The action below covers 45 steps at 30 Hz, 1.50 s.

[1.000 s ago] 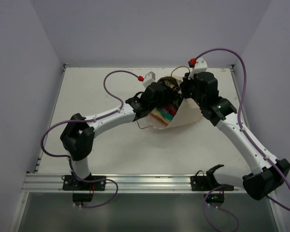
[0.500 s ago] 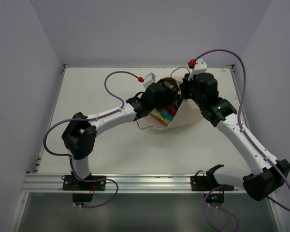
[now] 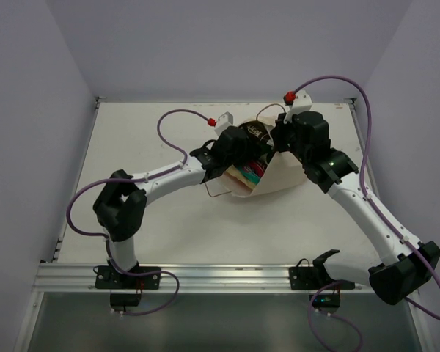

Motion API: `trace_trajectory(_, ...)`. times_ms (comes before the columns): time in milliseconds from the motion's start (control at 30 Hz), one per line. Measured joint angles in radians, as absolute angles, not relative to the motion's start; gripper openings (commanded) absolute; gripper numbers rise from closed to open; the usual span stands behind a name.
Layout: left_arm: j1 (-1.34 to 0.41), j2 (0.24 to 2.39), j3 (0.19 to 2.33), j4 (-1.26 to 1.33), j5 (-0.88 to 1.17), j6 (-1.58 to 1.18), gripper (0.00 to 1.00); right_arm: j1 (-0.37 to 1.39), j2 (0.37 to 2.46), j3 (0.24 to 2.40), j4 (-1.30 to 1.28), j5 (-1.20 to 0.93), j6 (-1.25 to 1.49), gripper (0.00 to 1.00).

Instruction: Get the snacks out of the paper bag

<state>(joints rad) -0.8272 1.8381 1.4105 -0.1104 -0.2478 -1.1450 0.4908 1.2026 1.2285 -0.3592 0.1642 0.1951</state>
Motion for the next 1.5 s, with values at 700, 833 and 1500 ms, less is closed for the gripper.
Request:
trace_trajectory(700,-0.812,1.909,1.412,-0.014,-0.204,-1.203,0.47,0.486,1.191,1.195,-0.351,0.082,0.24,0.0)
trace_trajectory(833,-0.81,1.927,1.412,0.009,-0.203,-1.213,0.2,0.486,1.19,1.185,-0.351,0.059,0.252,0.0)
trace_trajectory(1500,-0.781,1.704,1.209,0.091,-0.219,-1.111,0.0,0.415,1.128,1.136,-0.347,0.024,0.273,0.0)
